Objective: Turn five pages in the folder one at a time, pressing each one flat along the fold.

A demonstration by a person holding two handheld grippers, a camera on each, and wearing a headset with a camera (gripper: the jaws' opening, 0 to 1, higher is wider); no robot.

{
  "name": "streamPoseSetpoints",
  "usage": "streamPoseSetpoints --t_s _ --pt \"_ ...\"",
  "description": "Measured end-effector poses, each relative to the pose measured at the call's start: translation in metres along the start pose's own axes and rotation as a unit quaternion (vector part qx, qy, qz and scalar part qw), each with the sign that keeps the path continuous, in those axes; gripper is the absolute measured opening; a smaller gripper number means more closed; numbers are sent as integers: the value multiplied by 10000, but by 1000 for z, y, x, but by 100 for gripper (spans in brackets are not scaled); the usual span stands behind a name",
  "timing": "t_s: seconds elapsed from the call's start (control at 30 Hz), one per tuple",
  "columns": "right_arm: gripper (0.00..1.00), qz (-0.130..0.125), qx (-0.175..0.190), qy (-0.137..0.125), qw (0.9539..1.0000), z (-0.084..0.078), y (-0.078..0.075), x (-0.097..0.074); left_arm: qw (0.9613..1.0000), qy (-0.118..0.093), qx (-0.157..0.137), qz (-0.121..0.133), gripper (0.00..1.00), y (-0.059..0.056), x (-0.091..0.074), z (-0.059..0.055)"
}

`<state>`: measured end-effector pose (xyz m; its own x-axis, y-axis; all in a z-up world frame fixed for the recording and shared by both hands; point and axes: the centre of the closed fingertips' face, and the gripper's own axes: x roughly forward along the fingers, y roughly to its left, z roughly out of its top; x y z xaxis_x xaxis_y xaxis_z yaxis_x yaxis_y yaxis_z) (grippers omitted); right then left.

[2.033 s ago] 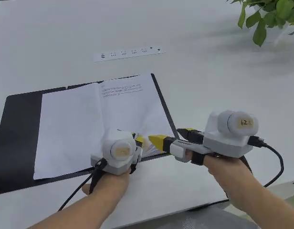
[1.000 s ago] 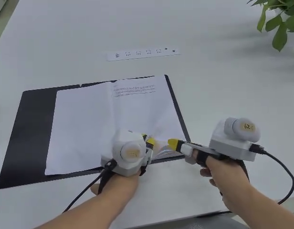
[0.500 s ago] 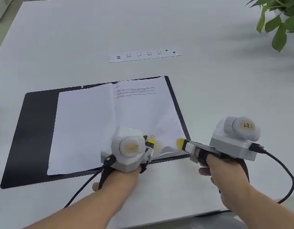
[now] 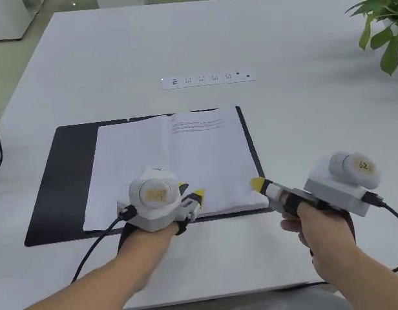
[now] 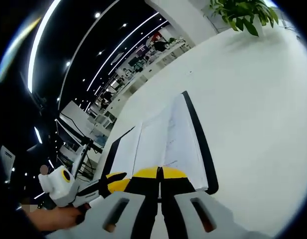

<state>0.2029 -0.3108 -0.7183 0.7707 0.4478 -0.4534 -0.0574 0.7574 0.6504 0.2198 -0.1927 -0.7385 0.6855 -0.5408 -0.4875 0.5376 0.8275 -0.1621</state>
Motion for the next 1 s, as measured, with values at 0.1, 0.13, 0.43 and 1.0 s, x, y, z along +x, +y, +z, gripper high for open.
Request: streamPoseSetpoints --t_s 0.1,0.13,0.43,1.0 --pt "0 134 127 -87 9998 3 16 -4 10000 -55 8 28 23 5 -15 5" --pt "0 180 153 -94 9997 4 20 -5 9999 -89 8 44 23 8 -20 7" --pt "0 732 511 -183 9958 7 77 -6 9987 -441 -137 228 27 31 -66 23" --pt "0 1490 442 237 9876 -28 172 30 9951 -553 -59 819 30 98 -158 14"
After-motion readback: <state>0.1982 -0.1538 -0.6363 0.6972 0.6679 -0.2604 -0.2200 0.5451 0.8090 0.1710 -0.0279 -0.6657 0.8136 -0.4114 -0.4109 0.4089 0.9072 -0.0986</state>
